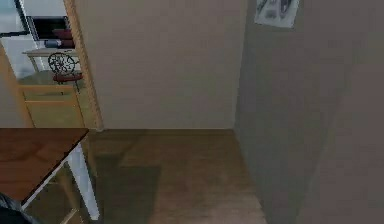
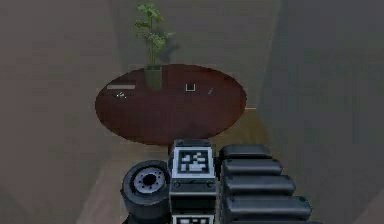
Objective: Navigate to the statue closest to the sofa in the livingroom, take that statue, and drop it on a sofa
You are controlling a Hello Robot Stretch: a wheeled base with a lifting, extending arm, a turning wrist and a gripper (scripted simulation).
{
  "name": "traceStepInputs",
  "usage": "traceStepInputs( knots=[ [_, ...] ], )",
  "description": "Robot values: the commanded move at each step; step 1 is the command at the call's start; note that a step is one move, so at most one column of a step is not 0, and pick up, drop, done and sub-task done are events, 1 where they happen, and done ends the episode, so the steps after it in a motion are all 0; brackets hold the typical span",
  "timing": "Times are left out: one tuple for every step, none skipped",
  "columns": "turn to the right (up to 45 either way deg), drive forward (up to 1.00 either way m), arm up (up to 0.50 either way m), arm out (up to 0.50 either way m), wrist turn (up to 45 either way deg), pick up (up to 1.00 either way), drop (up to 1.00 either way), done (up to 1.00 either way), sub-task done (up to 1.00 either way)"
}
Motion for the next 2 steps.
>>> traceStepInputs(
  knots=[
    [0.0,0.70,0.00,0.00,0.0,0.00,0.00,0.00,0.00],
    [-30.0,0.00,0.00,0.00,0.0,0.00,0.00,0.00,0.00]
  ],
)
